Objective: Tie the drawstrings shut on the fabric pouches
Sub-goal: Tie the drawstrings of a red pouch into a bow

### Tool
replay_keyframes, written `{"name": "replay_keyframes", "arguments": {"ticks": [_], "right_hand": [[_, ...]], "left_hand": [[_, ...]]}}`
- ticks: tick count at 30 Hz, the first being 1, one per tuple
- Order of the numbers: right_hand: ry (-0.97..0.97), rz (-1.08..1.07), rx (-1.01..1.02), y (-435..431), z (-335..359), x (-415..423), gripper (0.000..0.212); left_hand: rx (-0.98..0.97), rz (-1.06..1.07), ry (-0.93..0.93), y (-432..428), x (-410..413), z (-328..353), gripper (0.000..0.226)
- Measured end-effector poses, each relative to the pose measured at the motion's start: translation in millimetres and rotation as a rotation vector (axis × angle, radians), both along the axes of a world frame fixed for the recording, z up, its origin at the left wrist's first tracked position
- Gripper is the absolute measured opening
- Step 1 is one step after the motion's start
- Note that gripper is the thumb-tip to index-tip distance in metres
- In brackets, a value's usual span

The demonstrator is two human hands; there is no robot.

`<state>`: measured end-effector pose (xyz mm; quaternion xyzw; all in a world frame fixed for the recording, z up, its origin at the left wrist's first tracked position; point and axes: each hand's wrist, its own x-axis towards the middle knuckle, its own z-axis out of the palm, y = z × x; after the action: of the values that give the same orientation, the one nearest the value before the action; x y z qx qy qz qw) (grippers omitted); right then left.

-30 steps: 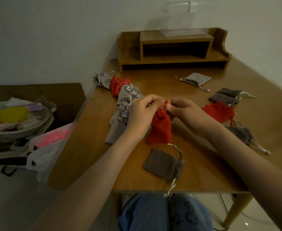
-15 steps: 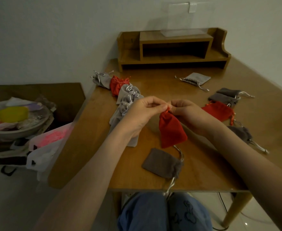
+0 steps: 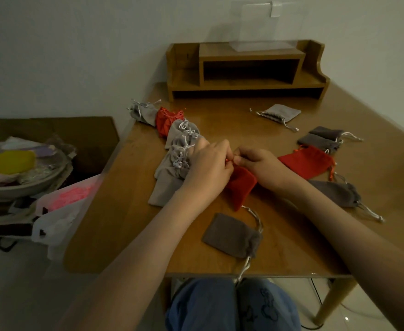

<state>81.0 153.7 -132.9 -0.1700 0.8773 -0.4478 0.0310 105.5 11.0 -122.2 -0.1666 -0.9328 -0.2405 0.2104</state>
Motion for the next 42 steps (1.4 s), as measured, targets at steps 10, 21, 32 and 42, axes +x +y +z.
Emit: {"name": "replay_keyframes", "arguments": {"ticks": [10,21,32,42], "right_hand": [[-0.195,0.021,-0.335,0.6,4.6,4.2,0.028],[-0.286,0.061,-0.507,4.8,2.4,1.5,0.016],[-0.262,0.141,-0.604,0.0,5.3,3.6,0.020],[-0.259,0.010,-0.599,2.0,0.9,-0.6,0.022]], "left_hand": [[0.065,-0.100,0.311,-3.1,-4.6,-14.9,0.016],[0.096,-0.079,0.342,-4.2,-8.4,-16.3,0.021],[0.240,0.167,0.332,-4.1,-5.7,-18.0,0.025],[0.090,0.122,0.434,-6.9,-7.0,-16.3,0.007]]}}
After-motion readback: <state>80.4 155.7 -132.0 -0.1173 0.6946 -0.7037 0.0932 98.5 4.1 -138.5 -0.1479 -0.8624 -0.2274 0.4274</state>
